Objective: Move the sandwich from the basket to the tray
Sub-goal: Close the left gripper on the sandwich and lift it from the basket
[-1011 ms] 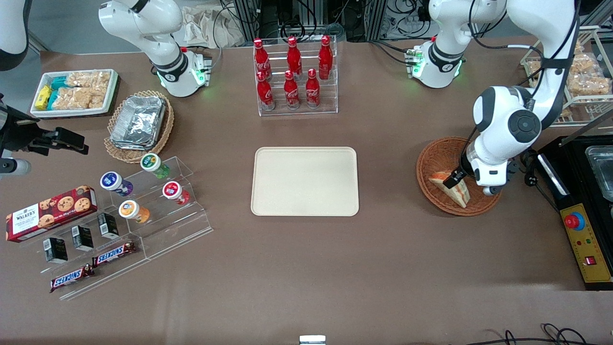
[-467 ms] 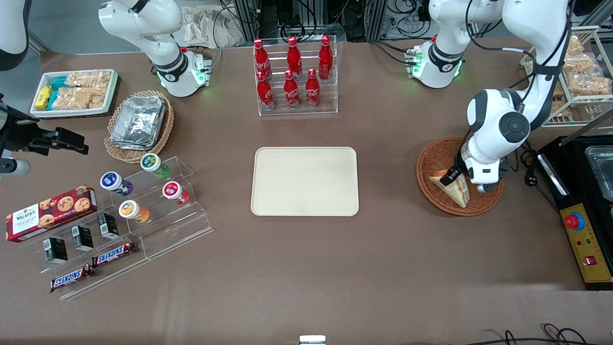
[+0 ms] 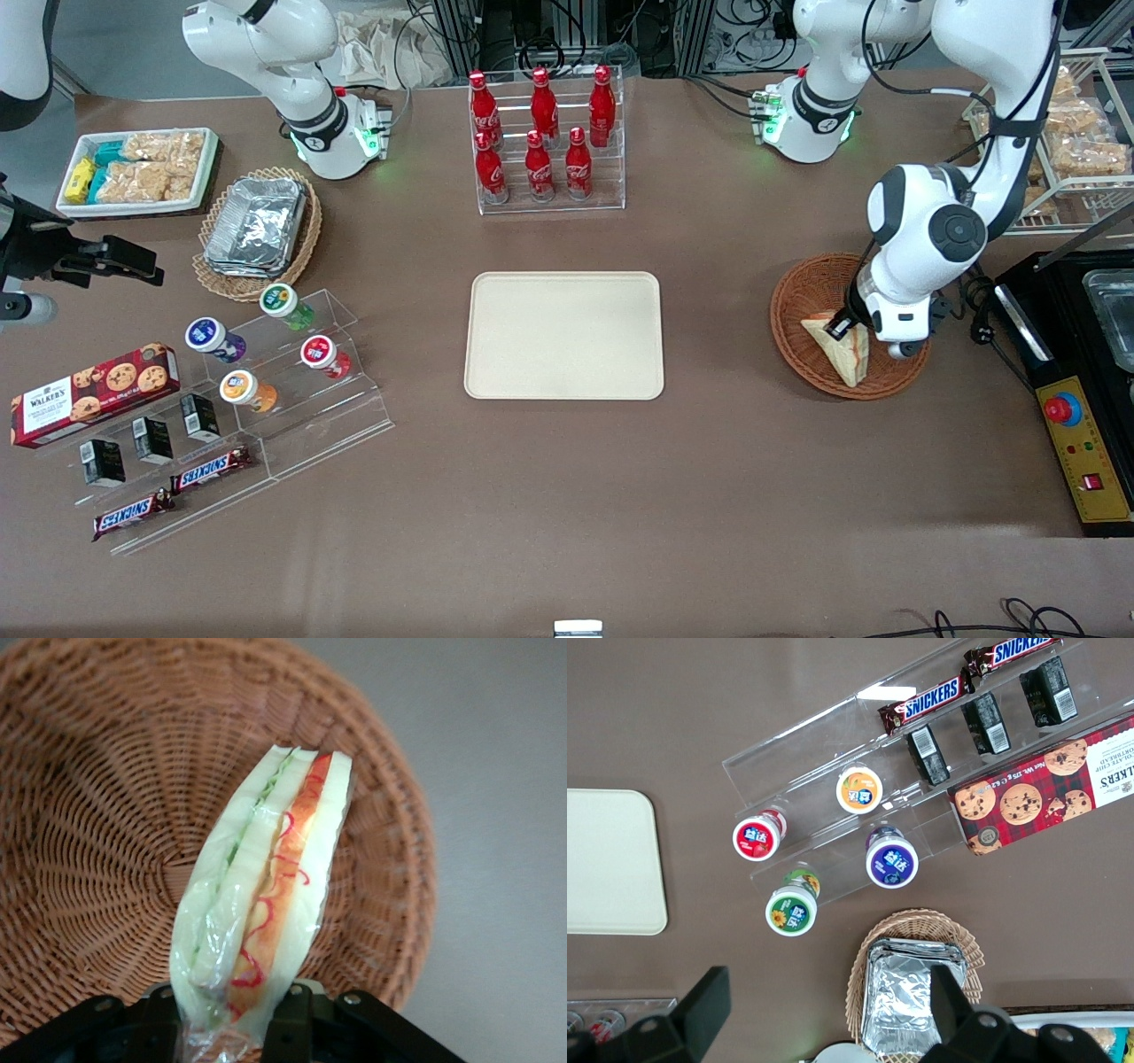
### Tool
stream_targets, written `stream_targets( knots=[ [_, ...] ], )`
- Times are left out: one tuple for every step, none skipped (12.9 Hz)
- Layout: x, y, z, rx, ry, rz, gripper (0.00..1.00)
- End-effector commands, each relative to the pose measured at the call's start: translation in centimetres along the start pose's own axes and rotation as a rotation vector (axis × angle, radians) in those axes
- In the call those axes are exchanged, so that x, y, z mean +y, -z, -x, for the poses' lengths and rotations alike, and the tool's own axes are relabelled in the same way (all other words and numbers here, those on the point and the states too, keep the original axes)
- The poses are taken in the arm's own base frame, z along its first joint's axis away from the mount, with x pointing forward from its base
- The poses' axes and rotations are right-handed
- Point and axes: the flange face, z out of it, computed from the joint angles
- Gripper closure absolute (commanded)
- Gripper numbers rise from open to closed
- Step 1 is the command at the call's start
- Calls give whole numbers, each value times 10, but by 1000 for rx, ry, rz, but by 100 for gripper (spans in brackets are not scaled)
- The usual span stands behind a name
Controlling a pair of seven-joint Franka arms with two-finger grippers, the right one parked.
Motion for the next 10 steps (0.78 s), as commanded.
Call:
stream_targets(
  knots=[
    [17, 55, -2, 8, -68, -9, 100],
    [26, 82, -9, -29, -128, -50, 100],
    [38, 113, -15, -72, -160, -93, 100],
    [57, 138, -9, -87, -207, -107, 100],
    [77, 156, 8, -80, -255, -100, 100],
    [93, 173, 26, -62, -294, -76, 100],
    [113, 189, 49, -46, -327, -48, 100],
    [136, 201, 79, -37, -362, -21, 100],
    [155, 208, 104, -29, -338, -4, 100],
    [171, 211, 128, -29, -324, 5, 100]
  ],
)
